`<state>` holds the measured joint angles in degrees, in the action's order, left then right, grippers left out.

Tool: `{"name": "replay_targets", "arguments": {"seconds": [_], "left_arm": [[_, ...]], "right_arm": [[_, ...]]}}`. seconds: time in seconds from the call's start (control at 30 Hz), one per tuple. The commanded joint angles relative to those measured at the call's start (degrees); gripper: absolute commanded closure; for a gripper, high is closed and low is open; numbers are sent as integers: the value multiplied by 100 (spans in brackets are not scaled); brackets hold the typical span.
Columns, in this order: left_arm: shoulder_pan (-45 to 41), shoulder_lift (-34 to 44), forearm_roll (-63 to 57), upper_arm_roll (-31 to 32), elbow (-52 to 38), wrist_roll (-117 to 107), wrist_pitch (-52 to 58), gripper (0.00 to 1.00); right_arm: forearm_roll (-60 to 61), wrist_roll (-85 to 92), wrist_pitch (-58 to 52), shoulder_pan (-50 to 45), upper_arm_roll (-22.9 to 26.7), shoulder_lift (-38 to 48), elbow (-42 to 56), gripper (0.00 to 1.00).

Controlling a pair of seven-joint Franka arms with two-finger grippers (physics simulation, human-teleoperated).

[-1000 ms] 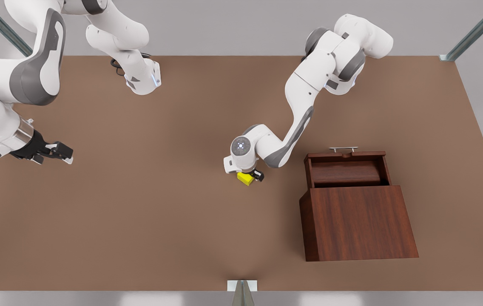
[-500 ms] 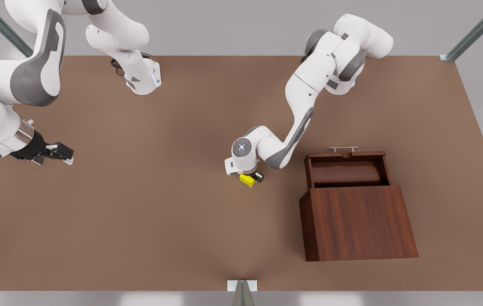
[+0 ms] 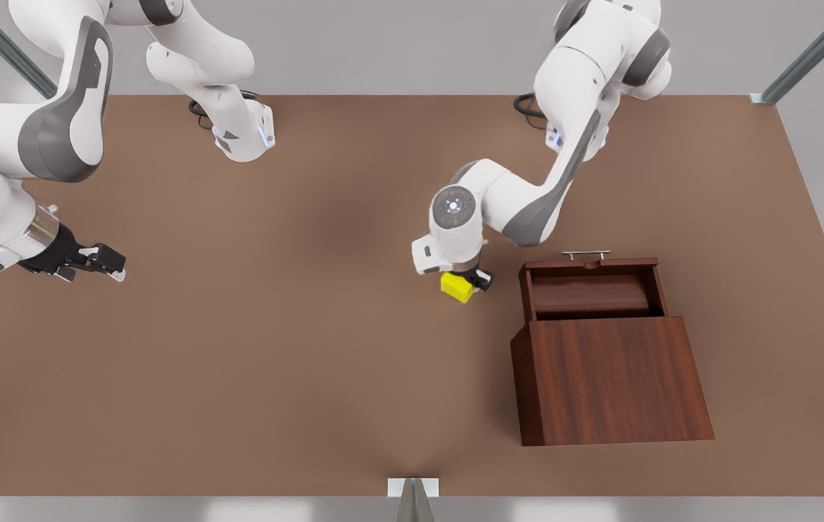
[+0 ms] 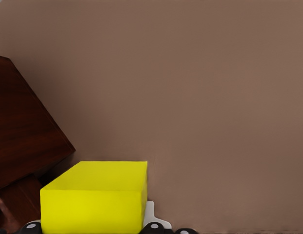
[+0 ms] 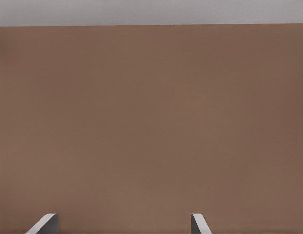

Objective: Open the drawer with left arm, place the square in the middle with right arm, and place the square in the drawer with left arm

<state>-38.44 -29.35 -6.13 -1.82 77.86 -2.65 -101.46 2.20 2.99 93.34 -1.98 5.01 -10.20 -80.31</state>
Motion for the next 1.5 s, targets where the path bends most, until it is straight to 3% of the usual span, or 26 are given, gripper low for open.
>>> {"name": "replay_targets", "arguments": {"seconds": [0.0, 0.37, 0.7, 0.73, 0.8, 1.03, 1.17, 1.23, 1.27, 1.3, 1.33, 1.37, 1.47], "left_arm": [[-6, 35, 463, -90, 1, 142, 64, 28], [-24, 799, 850, -2059, 1099, 4519, 223, 27], [-41, 1072, 841, -2700, 2163, 5802, -304, 25], [-41, 1081, 841, -2709, 2198, 5802, -296, 25], [-41, 1063, 841, -2709, 2198, 5802, -234, 0], [-41, 1186, 868, -2709, 2111, 5050, -33, 0], [3, 1072, 1087, -2885, 740, 2244, 662, 0], [3, 1089, 1096, -3096, 546, 1523, 662, 0], [64, 1274, 1035, -3008, 537, 1127, 627, 0], [862, 1406, 991, -2132, 459, 846, 627, 0], [1926, 1555, 289, -690, 256, 538, 645, 0], [2349, 1643, -72, -100, 282, 213, 636, 0], [2815, 1845, -134, 322, 396, 177, 618, 0]], "right_arm": [[0, 0, 0, -4, 0, 0, -2, 0], [9, 0, 9, -4, 0, -8, 7, 0], [0, 0, 9, -21, 0, -8, 7, 0], [9, 0, 9, -21, 0, -8, 7, 0], [0, 0, 9, -21, 0, -8, 7, 0], [0, 0, 9, -30, 0, -8, -2, 0], [0, 0, 9, -30, 0, -9, 7, 0], [0, 0, 9, -39, 0, -17, -2, 0], [0, 0, 9, -39, 0, -17, -2, 0], [0, 0, 9, -56, -9, -17, -2, 0], [9, -9, 18, -56, -26, -26, -2, 0], [0, -9, 44, -56, -26, -35, 7, 0], [0, 0, 88, -48, -35, -44, 7, 0]]}}
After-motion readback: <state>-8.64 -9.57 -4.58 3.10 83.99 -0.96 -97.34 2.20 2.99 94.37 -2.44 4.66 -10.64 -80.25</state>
